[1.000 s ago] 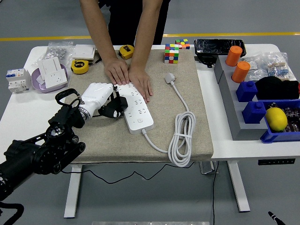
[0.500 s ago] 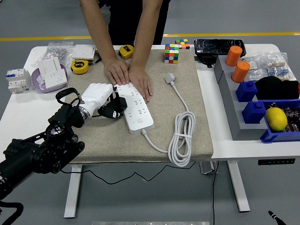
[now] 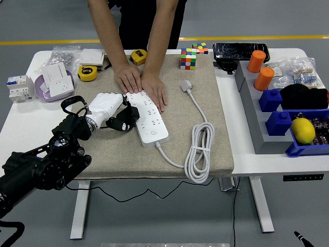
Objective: Pick up the plug,place it near the board,insert it into the board,press the button
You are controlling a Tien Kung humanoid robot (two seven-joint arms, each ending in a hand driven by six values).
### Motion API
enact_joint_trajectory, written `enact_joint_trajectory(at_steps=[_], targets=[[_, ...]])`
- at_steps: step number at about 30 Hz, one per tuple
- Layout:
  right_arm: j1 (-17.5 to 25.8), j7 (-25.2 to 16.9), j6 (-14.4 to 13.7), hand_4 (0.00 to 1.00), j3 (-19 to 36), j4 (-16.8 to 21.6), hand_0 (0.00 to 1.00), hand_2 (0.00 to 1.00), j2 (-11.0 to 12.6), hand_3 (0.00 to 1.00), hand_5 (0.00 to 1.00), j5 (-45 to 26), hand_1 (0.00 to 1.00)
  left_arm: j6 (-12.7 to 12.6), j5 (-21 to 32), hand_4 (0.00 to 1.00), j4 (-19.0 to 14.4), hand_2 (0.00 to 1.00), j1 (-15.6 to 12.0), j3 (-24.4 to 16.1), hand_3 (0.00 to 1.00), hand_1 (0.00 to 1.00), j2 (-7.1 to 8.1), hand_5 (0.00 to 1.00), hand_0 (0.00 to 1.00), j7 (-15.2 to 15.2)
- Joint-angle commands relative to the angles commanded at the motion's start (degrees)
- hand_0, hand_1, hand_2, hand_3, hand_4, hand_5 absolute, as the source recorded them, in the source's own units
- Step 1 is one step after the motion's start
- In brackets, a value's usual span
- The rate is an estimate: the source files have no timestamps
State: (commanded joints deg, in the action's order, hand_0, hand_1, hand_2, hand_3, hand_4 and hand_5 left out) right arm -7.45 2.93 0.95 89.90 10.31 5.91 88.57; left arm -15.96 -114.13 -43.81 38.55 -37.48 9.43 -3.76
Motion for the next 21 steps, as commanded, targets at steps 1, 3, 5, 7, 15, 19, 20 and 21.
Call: enact_joint_trajectory(at_steps=[1,3,5,7,15,19,20,21], targets=[[0.0,0.0,0.0,0.998,0.0,0.0,0.821,0.738,0.0,0.768,0.909,0.0,0.74,0.1,0.0,0.93,-0.1,0.742,0.0,0.0,0.736,0.802,0.06,0.274,0.727,0.0],[0.0,0.0,0.0,0.998,0.0,0.0,0.821,0.738,0.0,0.768,0.909,0.0,0.74,0.5,0.0,0.93,-0.3,0.742,-0.1,-0.1,0.736,0.802,0.26,0.274,0.727,-0.1],[0.0,0.0,0.0,0.998,-0.1,0.0,0.821,0.738,0.0,0.768,0.909,0.0,0.74,1.0,0.1,0.93,-0.6,0.742,-0.1,-0.2,0.736,0.802,0.51,0.274,0.727,-0.2],[0.0,0.0,0.0,0.998,0.0,0.0,0.821,0.738,0.0,0.768,0.902,-0.1,0.739,1.9,0.3,0.998,-1.0,0.774,-0.1,-0.4,0.785,0.834,0.87,0.355,0.752,-0.5],[0.2,0.0,0.0,0.998,0.0,0.0,0.82,0.738,-0.1,0.768,0.899,-0.1,0.74,6.5,0.8,0.998,-2.9,0.837,-0.6,-2.0,0.842,0.902,2.58,0.439,0.818,-1.6],[0.2,0.0,0.0,0.998,0.0,0.0,0.819,0.738,-0.1,0.768,0.9,-0.1,0.74,10.8,1.1,0.998,-5.1,0.961,-1.2,-3.8,0.933,0.998,3.8,0.592,0.909,-3.0],[0.2,-0.1,0.0,0.998,0.0,0.0,0.819,0.738,-0.1,0.768,0.9,-0.2,0.74,12.4,1.3,0.998,-6.0,0.961,-1.5,-4.7,0.933,0.998,4.21,0.592,0.909,-3.6],[0.2,-0.1,0.0,0.998,0.0,0.0,0.819,0.738,-0.1,0.768,0.9,-0.3,0.74,13.3,1.3,0.998,-6.6,0.961,-1.8,-5.4,0.933,0.998,4.45,0.592,0.909,-3.9]])
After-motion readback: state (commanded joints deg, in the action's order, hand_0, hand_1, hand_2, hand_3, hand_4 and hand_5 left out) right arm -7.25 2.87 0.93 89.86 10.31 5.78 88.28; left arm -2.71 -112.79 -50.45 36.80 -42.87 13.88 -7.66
